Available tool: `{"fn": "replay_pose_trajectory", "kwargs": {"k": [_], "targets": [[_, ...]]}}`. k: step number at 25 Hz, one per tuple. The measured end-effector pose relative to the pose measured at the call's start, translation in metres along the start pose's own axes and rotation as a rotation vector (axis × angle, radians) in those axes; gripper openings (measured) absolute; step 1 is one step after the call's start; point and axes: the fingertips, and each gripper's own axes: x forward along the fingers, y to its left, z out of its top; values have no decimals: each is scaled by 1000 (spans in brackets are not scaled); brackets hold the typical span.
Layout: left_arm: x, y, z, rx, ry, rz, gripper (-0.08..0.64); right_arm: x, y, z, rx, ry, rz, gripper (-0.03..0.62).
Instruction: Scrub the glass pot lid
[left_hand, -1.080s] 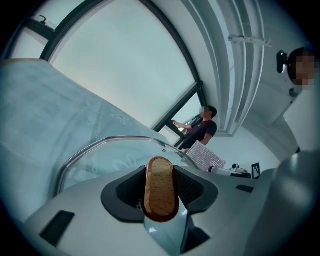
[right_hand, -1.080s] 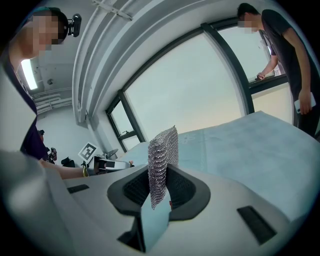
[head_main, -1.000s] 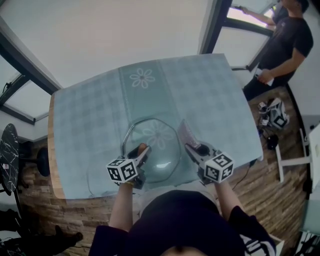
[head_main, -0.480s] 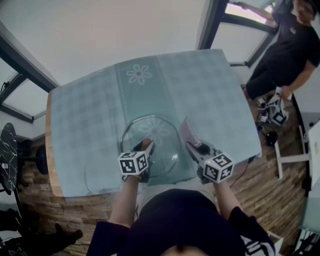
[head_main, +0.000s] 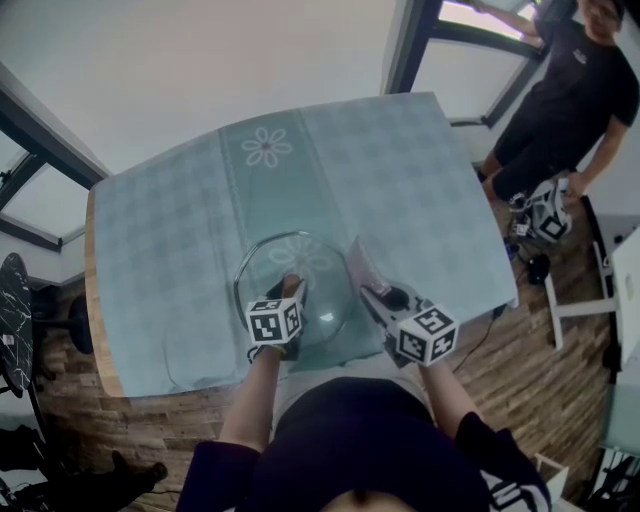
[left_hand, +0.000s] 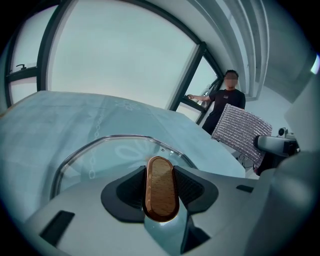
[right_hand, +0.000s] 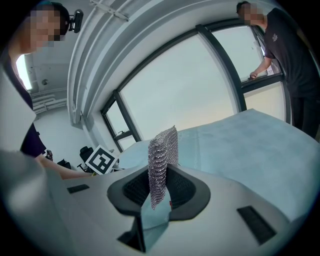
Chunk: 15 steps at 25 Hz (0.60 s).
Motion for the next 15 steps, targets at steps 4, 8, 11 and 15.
{"fn": "replay_pose_trajectory", "kwargs": {"k": [4, 8, 11, 15], "targets": [[1, -2, -1, 7, -2, 6, 169, -3, 3, 0, -3, 5, 0, 83], [2, -1, 0, 17, -4, 11, 170, 0, 11, 0, -13, 3, 19, 83], [1, -3, 0, 27, -11, 7, 172, 2, 21, -1, -52, 12, 34, 82], [-8, -4, 1, 42, -54, 18, 292, 7, 35, -4, -89, 26, 75, 83]]}}
